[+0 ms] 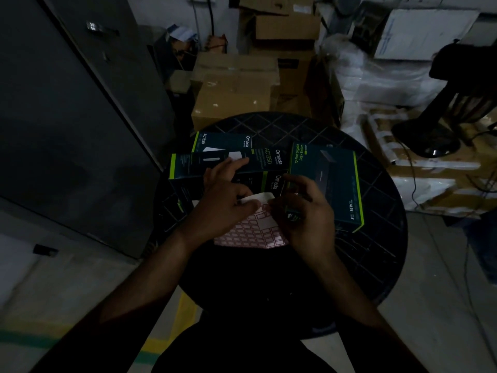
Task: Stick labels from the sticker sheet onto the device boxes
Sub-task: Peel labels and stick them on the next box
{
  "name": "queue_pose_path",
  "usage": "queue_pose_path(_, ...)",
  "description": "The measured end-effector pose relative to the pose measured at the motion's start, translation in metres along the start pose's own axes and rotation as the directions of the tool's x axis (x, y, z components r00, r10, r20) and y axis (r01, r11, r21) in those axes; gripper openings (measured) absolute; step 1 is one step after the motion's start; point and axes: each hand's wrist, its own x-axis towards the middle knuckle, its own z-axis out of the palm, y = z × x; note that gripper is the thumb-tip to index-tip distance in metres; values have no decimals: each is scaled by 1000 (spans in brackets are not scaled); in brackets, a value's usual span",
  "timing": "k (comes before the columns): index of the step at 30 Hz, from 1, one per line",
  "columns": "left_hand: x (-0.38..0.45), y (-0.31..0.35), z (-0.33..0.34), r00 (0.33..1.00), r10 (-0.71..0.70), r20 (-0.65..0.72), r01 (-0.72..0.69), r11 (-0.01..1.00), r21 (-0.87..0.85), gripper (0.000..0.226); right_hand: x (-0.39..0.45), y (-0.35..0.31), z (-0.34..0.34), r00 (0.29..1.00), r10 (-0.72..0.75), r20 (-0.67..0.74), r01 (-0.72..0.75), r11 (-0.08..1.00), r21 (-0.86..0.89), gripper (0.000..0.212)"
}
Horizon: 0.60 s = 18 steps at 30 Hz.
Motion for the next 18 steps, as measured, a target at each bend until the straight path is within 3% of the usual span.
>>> queue_pose_path(6,1,5,-1,1000,-26,-10,26,1000,-17,20,-2,-4,0,989,-139,-50,133,986,-103,8)
queue_pose_path(11,-1,5,-3,1000,-13,3,13,1000,-24,18,-2,-2,2,999,-44,-28,44,999,-32,12)
queue_pose_path(18,-2,5,-1,999,-33,-14,33,999,-22,14,-1,-5,0,1000,-25,10,25,1000,-9,11)
